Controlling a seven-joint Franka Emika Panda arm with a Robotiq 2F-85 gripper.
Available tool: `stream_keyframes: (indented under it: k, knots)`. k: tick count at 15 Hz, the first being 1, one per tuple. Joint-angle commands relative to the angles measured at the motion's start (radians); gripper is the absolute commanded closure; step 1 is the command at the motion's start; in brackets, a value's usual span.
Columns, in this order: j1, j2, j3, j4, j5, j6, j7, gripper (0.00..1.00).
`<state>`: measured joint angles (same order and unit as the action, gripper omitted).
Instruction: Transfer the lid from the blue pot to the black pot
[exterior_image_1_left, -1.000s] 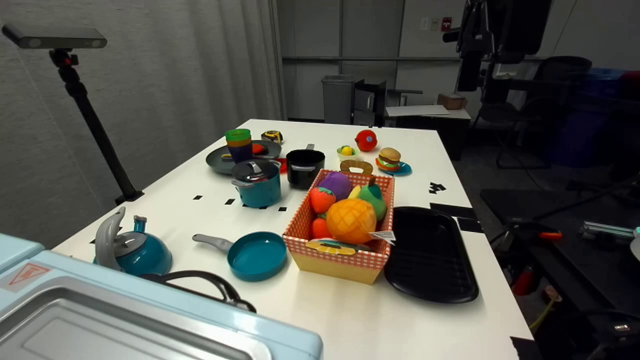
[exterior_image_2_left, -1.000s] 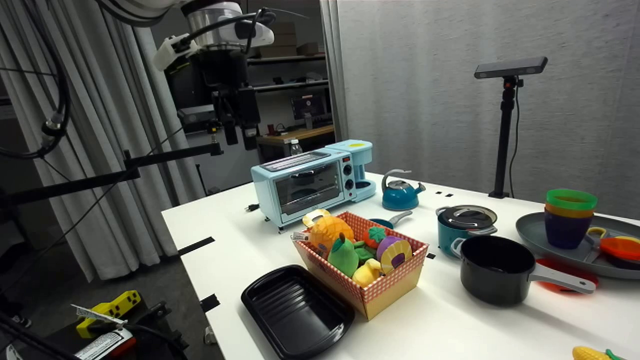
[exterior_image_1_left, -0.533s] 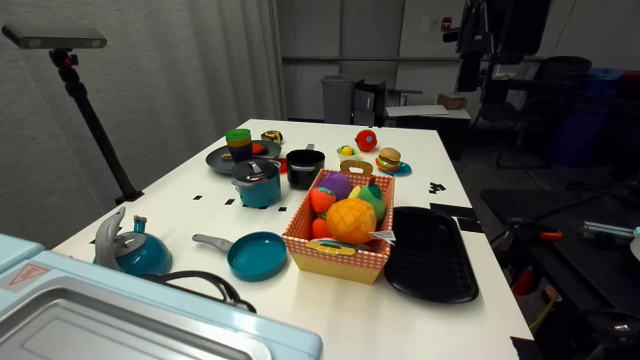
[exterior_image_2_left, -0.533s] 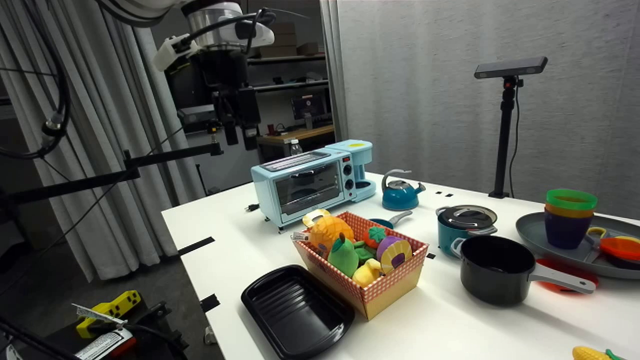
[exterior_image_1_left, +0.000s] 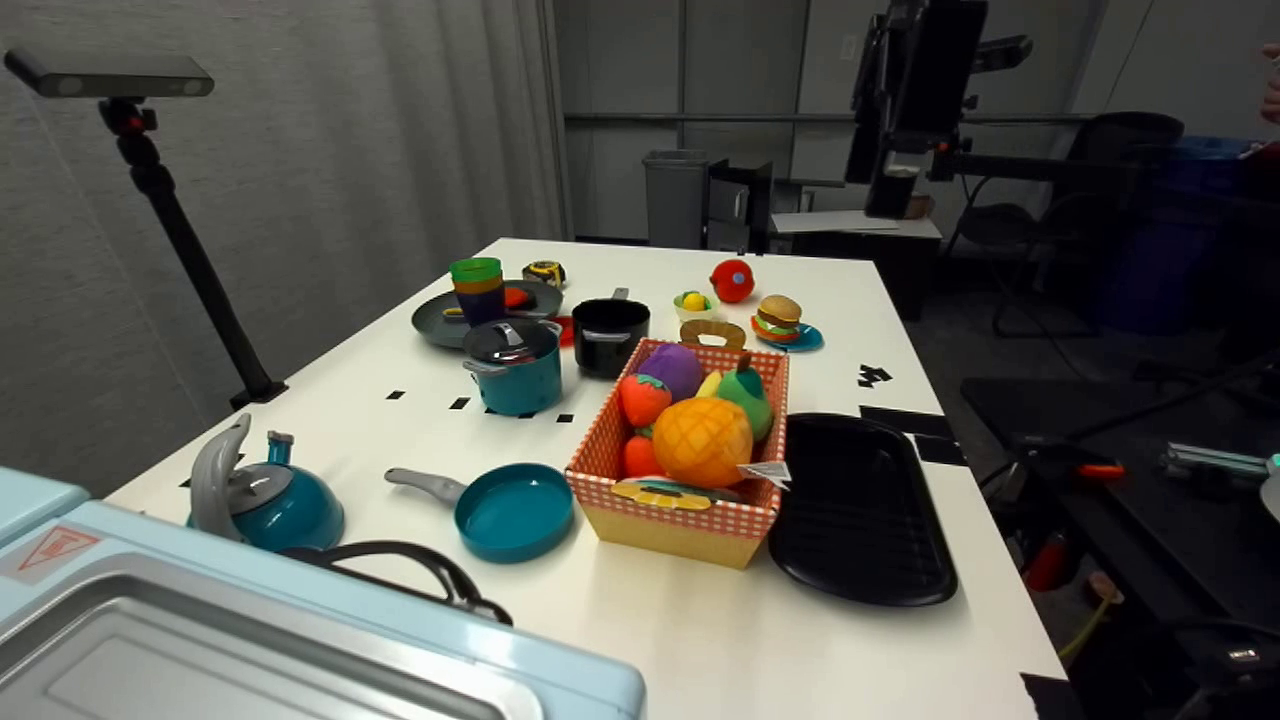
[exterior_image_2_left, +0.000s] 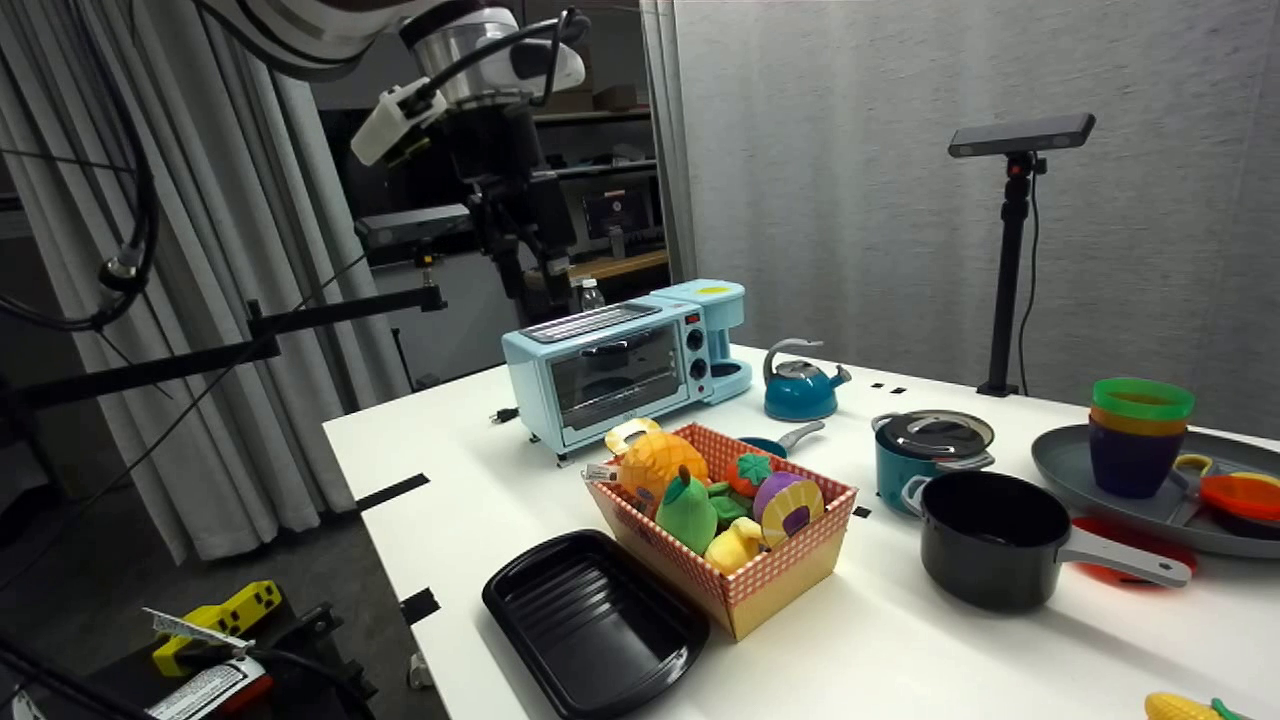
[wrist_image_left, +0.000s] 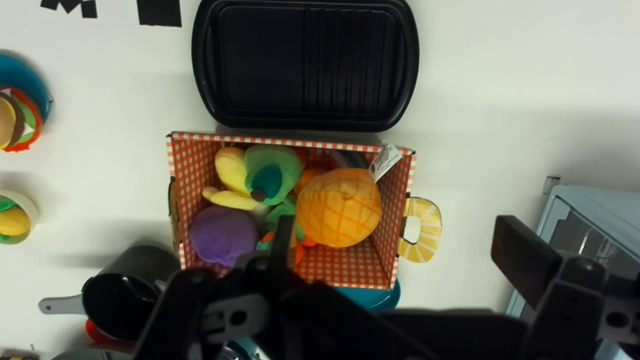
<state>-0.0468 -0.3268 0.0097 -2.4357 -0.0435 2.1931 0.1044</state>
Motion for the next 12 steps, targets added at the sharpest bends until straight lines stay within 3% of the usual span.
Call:
stream_keyframes:
  k: [1,4,5,12]
  knots:
    - [-0.031,0.069,-0.015,0.053,-0.056,0.062,0.015,0.00]
    - [-0.049,0.121,-0.031,0.100,-0.085,0.099,0.014,0.00]
    - [-0.032,0.074,-0.029,0.052,-0.058,0.077,0.001,0.00]
    - [-0.039,0.114,-0.037,0.089,-0.067,0.086,0.001,0.00]
